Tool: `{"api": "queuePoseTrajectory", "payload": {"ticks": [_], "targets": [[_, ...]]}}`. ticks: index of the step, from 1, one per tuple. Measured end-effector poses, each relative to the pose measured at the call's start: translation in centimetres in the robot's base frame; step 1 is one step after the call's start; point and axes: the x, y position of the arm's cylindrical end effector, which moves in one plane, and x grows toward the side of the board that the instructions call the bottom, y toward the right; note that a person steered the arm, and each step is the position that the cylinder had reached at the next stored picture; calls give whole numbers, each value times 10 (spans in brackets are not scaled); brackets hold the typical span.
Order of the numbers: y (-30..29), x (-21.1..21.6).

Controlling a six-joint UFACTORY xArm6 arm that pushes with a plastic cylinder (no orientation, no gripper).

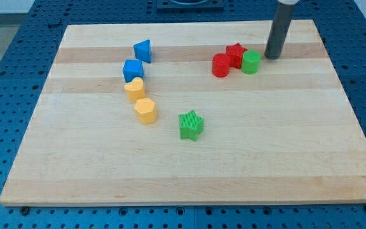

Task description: Push the green circle closer to the green star

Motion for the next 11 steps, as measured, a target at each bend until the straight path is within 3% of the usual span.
{"api": "queuePoseTrajectory", "payload": {"ticks": [1, 3, 6, 8, 10, 11], "targets": [[-33, 21], [-28, 22], [-26, -10], [-95, 35], [-114, 126], [-115, 145]]}}
